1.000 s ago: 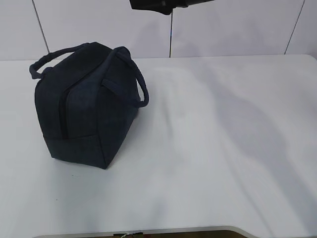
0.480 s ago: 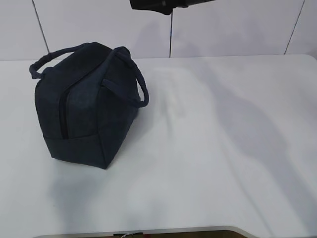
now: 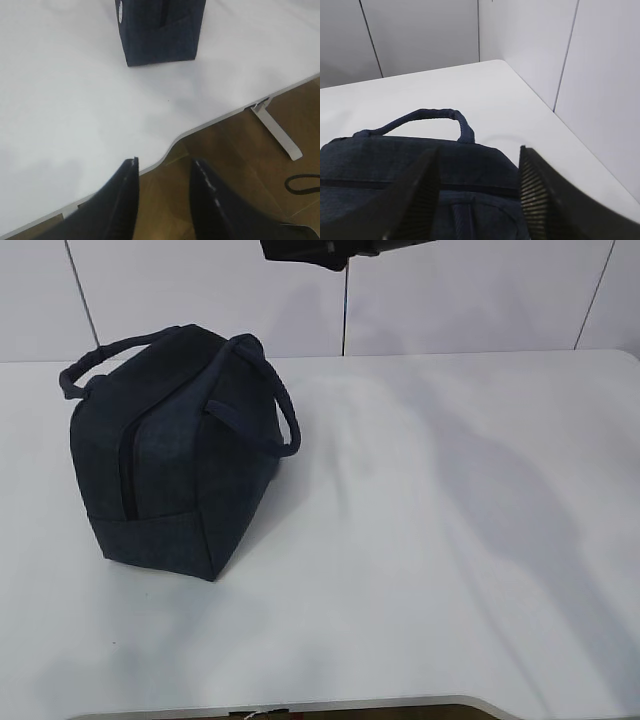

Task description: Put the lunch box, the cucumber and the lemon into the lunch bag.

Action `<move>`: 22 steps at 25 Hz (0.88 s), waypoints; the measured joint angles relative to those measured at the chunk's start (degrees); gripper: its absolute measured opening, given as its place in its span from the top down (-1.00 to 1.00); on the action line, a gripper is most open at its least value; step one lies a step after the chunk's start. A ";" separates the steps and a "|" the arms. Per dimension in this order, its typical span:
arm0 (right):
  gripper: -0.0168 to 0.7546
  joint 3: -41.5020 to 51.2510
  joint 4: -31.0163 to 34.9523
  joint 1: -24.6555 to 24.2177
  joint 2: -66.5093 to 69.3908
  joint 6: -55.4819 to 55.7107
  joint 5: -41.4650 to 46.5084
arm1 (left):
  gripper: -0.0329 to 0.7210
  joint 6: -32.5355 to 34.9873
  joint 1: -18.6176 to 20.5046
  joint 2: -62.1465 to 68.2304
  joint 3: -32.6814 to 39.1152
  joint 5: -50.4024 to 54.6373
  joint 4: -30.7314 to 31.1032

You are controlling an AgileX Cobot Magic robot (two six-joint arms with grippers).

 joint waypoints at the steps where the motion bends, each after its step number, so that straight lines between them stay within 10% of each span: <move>1: -0.10 0.00 0.00 0.00 0.00 0.00 0.00 | 0.27 0.00 0.00 0.00 0.34 -0.22 0.00; 22: -0.10 0.00 0.00 0.00 -0.07 0.33 -0.21 | 0.27 -0.64 0.56 -0.32 2.60 -5.96 2.40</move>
